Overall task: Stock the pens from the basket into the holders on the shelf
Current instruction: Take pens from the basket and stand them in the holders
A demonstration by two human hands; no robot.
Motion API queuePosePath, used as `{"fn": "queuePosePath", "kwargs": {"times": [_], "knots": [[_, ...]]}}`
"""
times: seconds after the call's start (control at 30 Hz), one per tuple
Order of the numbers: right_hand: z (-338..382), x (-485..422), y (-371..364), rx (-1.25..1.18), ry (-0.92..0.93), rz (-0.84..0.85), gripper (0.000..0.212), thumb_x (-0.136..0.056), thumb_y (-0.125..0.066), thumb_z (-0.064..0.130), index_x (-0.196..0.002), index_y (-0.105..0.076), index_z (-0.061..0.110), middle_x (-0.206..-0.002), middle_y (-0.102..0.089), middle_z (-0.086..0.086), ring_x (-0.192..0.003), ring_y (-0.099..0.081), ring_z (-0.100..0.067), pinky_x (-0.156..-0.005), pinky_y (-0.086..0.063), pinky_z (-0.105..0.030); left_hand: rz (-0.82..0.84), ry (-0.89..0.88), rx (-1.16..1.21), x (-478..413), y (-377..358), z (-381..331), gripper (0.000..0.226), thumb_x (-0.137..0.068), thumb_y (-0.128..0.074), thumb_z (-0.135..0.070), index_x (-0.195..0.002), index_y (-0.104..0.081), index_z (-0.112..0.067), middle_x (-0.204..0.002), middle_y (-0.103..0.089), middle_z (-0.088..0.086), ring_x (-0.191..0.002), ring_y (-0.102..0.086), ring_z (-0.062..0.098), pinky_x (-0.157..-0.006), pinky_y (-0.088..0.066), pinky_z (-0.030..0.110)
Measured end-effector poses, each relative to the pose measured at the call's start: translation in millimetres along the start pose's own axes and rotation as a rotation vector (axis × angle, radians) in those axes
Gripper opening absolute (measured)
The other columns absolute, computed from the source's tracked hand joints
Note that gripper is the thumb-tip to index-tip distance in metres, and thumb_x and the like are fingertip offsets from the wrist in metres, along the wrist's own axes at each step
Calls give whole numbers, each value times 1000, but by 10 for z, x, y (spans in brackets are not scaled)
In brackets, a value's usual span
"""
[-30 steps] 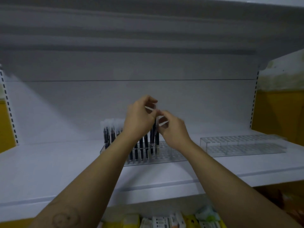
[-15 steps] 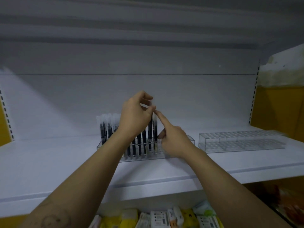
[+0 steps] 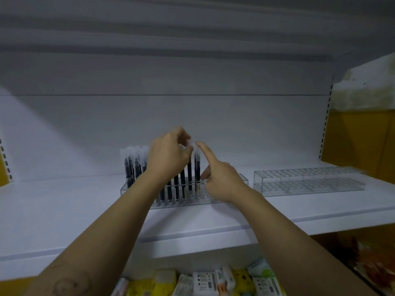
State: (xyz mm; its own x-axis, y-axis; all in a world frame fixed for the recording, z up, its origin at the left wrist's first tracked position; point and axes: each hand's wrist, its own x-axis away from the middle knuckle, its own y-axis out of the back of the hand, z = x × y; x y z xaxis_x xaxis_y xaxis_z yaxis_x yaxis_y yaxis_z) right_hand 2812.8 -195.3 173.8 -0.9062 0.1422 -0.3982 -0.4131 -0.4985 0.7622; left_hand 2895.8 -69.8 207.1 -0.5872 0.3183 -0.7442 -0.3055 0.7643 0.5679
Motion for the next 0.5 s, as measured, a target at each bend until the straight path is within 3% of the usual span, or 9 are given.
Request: {"fn": "queuePosePath", "kwargs": {"times": [0.1, 0.37, 0.43, 0.5], "knots": [[0, -9, 5, 6, 2, -1, 104, -80, -55, -4, -148, 3, 50, -90, -66, -4, -82, -64, -22, -77, -57, -40, 2, -23, -116, 36, -17, 5, 23, -87, -67, -31, -106, -65, -20, -105, -68, -3, -100, -58, 20, -91, -44, 38], [-32, 4, 11, 23, 9, 11, 107, -81, -57, -1, -147, 10, 51, -96, -66, -4, -85, -64, -21, -82, -56, -39, -27, -159, -219, 152, 34, -18, 29, -89, -64, -28, -117, -65, -20, -121, -62, -1, -106, -58, 21, -104, -33, 35], [-24, 40, 6, 3, 18, 1, 111, -84, -58, 0, -144, 20, 50, -111, -65, -8, -91, -63, -21, -85, -55, -37, -6, -184, -267, 180, 92, -40, 36, -89, -63, -28, -125, -61, -21, -127, -60, -1, -113, -55, 21, -111, -27, 35], [-14, 114, -14, -18, 21, -29, 113, -87, -60, 3, -141, 28, 50, -137, -51, -10, -98, -61, -21, -83, -51, -32, -9, -184, -284, 230, 156, -53, 43, -89, -63, -28, -131, -57, -21, -131, -58, -1, -119, -53, 21, -114, -23, 36]]}}
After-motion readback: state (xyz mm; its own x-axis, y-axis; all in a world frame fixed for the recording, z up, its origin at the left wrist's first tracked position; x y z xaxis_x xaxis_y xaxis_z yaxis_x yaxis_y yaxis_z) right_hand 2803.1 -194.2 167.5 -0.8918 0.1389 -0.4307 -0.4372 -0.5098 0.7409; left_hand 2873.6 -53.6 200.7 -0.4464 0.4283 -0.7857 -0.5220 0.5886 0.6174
